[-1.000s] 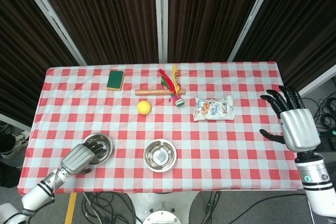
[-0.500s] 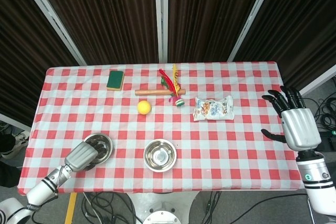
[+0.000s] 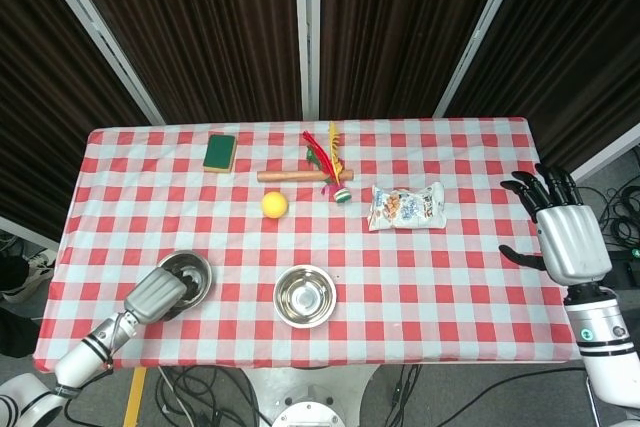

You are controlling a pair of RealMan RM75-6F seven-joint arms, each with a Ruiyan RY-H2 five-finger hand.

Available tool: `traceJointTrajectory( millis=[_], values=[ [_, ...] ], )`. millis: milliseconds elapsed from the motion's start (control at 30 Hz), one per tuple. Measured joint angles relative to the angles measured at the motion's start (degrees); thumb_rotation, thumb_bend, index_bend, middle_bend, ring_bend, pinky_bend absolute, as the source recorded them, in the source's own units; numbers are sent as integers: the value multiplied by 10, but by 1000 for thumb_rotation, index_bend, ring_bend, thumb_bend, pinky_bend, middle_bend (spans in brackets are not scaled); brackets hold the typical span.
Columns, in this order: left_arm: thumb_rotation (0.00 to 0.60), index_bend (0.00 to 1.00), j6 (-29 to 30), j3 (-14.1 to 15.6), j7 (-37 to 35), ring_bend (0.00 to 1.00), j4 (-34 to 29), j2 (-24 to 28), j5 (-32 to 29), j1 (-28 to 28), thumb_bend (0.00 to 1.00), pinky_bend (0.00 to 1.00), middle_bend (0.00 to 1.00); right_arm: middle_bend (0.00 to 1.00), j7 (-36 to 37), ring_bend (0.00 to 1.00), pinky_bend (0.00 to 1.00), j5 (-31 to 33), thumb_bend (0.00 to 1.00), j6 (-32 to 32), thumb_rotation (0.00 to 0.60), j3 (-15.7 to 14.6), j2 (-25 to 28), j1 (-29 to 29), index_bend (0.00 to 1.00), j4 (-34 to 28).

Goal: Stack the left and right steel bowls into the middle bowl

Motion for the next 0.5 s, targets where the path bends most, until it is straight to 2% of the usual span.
traceJointTrajectory(
  millis=[500],
  values=[
    [600,612,0,0,9,549,0,-7,-2,-10,407,681,631,168,13,53,72,4,0,-3,600,0,-1,-4,214,13]
  ],
)
